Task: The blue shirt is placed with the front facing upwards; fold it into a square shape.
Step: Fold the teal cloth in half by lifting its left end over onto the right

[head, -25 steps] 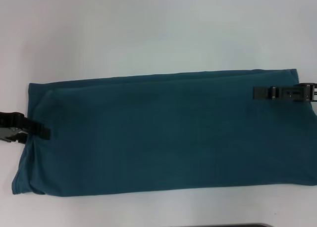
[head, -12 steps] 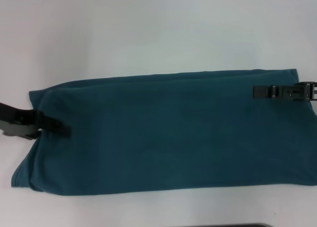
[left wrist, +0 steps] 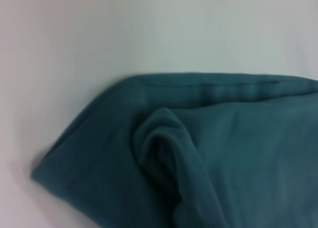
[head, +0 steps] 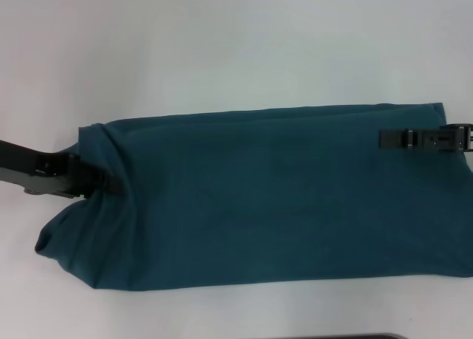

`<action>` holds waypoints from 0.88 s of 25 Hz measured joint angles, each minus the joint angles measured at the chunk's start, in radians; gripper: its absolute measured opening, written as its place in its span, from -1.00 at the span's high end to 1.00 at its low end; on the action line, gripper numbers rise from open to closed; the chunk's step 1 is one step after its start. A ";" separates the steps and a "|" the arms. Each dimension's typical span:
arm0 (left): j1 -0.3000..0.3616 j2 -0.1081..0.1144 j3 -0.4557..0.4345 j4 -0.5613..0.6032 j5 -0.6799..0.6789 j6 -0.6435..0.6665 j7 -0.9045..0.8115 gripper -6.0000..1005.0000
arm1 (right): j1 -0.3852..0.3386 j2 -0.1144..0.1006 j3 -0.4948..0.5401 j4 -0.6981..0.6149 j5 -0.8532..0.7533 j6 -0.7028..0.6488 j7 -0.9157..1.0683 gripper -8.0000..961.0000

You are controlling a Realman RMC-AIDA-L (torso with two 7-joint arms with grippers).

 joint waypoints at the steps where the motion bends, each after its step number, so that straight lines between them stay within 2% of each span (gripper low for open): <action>1: 0.004 -0.003 0.008 -0.012 0.006 -0.009 -0.007 -0.26 | 0.000 -0.001 -0.002 0.000 0.000 0.000 0.000 -0.77; 16: 0.010 -0.009 0.032 -0.025 0.026 -0.024 -0.038 0.89 | 0.001 -0.002 -0.008 0.001 0.000 -0.005 0.005 -0.77; 22: 0.036 0.001 0.026 -0.075 0.026 0.016 -0.033 0.89 | -0.001 -0.002 -0.008 0.003 0.000 -0.004 0.006 -0.77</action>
